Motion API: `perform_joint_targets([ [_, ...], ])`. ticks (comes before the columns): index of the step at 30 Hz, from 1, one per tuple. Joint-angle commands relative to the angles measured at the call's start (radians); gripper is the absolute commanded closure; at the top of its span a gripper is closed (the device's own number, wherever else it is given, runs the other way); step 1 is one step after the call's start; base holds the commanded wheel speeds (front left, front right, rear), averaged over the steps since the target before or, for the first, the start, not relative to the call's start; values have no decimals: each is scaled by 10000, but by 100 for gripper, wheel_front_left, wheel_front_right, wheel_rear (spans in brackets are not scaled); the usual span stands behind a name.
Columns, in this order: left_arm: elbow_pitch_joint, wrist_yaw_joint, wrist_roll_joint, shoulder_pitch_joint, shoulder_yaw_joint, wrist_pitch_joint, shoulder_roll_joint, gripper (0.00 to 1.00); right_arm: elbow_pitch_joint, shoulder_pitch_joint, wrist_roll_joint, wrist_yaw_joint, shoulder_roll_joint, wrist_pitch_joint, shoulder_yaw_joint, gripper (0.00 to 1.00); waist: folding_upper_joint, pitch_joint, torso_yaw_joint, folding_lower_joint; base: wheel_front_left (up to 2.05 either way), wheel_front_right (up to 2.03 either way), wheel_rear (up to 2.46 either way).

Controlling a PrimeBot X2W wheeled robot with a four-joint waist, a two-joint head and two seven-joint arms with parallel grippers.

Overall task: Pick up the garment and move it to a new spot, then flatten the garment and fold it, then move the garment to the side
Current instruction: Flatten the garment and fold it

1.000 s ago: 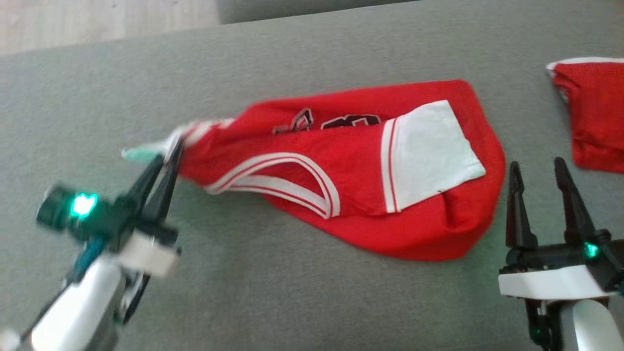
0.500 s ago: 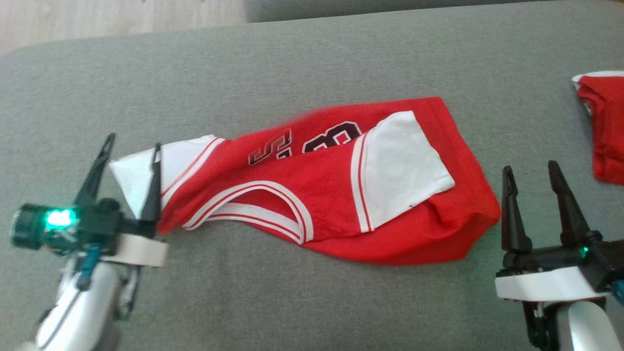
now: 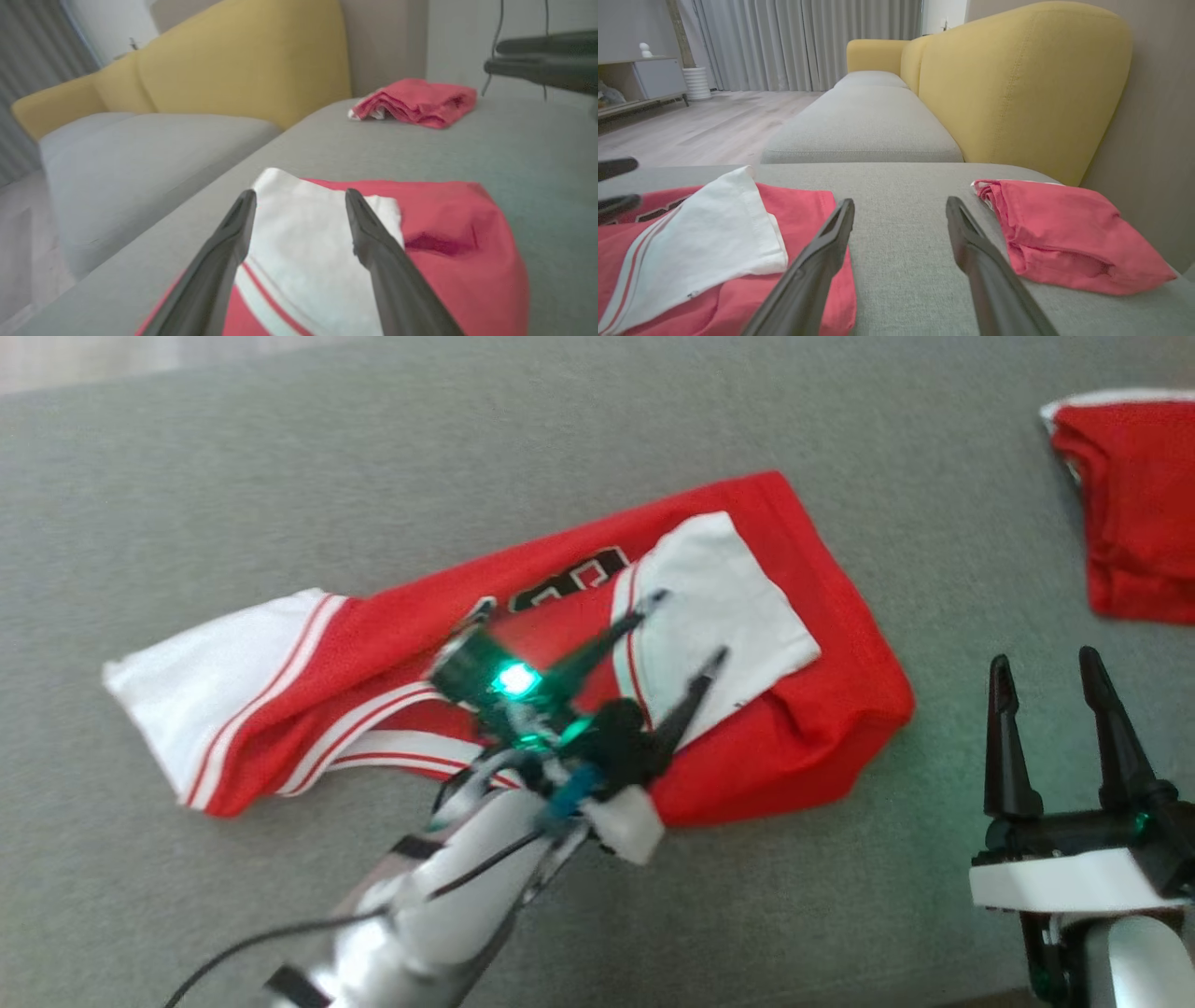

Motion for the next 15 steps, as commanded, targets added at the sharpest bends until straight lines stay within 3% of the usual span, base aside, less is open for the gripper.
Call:
perform_joint_targets([
  [1,142,-204,103,-581,-59,380,-49,0,-365,-324,13,-9,-62,-93,239,0,0,372,-385,-1,0,0,0],
  [8,1047,-801,-421,-1850,-1572,1965,-257,0,-367,-591,137,-9,-62,-93,445,0,0,917,-1079,-1,0,0,0],
  [15,1089,-193,-1338,-2866,-2807,2996,-261,0,-269,-830,322,-9,-62,-93,686,0,0,1243,-1616,-1,0,0,0],
])
